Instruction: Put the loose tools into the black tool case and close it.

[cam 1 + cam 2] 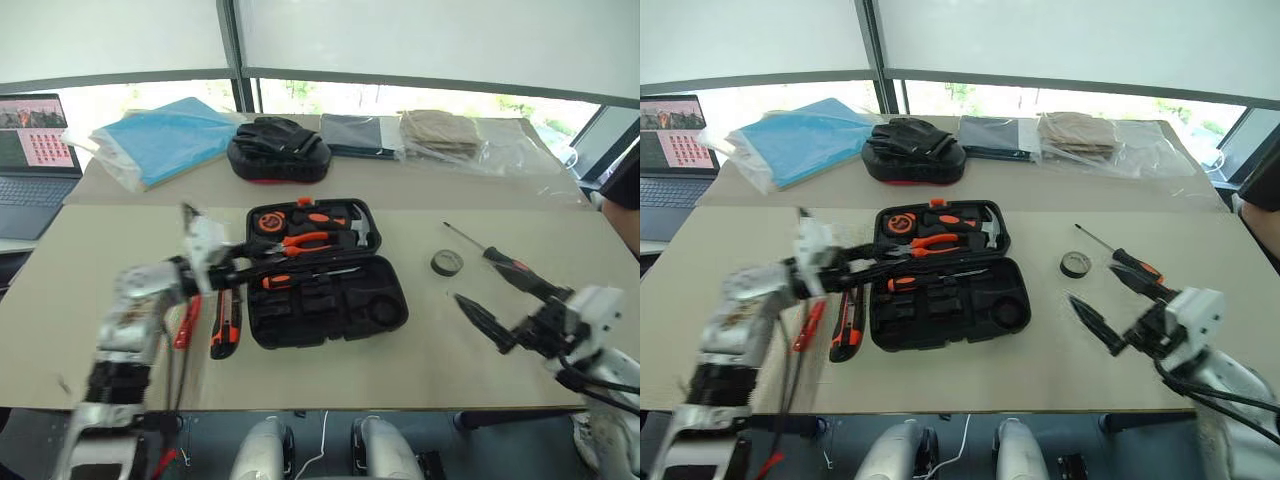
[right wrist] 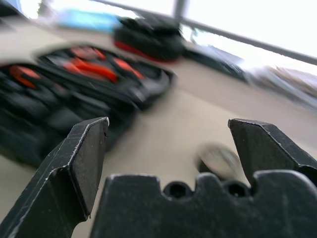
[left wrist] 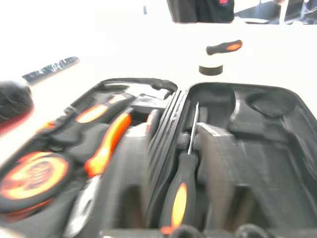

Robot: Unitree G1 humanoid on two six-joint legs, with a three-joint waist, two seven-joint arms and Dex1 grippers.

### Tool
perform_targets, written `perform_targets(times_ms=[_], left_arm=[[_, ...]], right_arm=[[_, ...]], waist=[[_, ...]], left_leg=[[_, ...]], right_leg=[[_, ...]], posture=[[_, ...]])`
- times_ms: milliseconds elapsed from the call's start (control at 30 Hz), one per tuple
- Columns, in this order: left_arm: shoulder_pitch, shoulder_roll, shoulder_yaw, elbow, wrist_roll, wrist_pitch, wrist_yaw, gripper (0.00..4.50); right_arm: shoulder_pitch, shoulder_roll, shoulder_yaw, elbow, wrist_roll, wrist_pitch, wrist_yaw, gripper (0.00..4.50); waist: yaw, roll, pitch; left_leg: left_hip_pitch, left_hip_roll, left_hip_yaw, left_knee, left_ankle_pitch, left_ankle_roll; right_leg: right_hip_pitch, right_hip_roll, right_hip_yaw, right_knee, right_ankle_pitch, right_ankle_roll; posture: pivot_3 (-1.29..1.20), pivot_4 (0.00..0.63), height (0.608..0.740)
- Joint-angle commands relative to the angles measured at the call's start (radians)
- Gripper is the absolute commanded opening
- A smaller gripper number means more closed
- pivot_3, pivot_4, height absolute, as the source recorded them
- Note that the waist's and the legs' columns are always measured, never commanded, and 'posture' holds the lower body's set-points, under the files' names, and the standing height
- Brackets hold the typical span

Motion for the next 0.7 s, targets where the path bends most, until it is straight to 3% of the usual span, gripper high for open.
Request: perform_targets(times_ms=[33,133,233,400,533,700], left_arm=[[0.089,0.081,0.093,0.000,-0.078,-0.021,-0.109,3.40],[0.158,0.147,0.158,0.037,-0.094,-0.008,-0.133,4.46],[0.182,0.158,0.183,0.024,-0.126,0.012,-0.130,4.46],[0.178,0.141,0.185,-0.059,-0.207,0.106,-0.099,4.46],[0.149,0.120,0.155,-0.099,-0.231,0.148,-0.070,4.46],[0.112,0.103,0.121,-0.136,-0.243,0.177,-0.049,4.46]], right_arm=[[0.064,-0.008,-0.106,0.063,-0.052,-0.084,-0.012,4.50],[0.100,-0.039,-0.131,0.131,-0.147,0.014,-0.118,4.50],[0.054,-0.071,-0.121,0.176,-0.142,-0.003,-0.102,4.50],[-0.208,-0.218,-0.042,0.356,-0.150,0.108,-0.066,4.50],[-0.559,-0.339,0.166,0.690,-0.273,0.184,0.008,4.50],[-0.910,-0.327,0.363,1.064,-0.401,0.122,0.127,4.50]], waist=[[0.001,0.000,0.000],[0.002,0.000,0.000],[0.002,0.001,0.000],[-0.011,0.002,0.001],[-0.022,0.003,0.002],[-0.023,0.003,0.003]], left_leg=[[0.000,0.000,0.000,0.000,0.000,0.000],[0.000,0.000,0.000,0.001,0.000,0.000],[0.001,0.000,0.000,0.001,-0.001,-0.001],[0.001,0.000,0.003,0.001,-0.001,-0.002],[0.002,0.000,0.003,0.001,0.000,0.001],[0.000,-0.001,0.003,-0.001,0.000,0.001]], right_leg=[[0.000,0.000,0.000,0.000,-0.001,0.001],[0.000,-0.001,0.000,-0.001,-0.009,0.002],[-0.001,-0.004,0.000,-0.001,-0.009,0.002],[-0.001,-0.004,0.001,-0.001,-0.006,0.003],[-0.001,-0.002,0.002,-0.001,-0.006,0.002],[-0.002,0.001,0.002,-0.001,0.001,0.000]], posture=[[0.00,0.150,0.740],[0.00,0.150,0.740],[0.00,0.150,0.740],[0.00,0.150,0.740],[0.00,0.150,0.740],[0.00,0.150,0.740]])
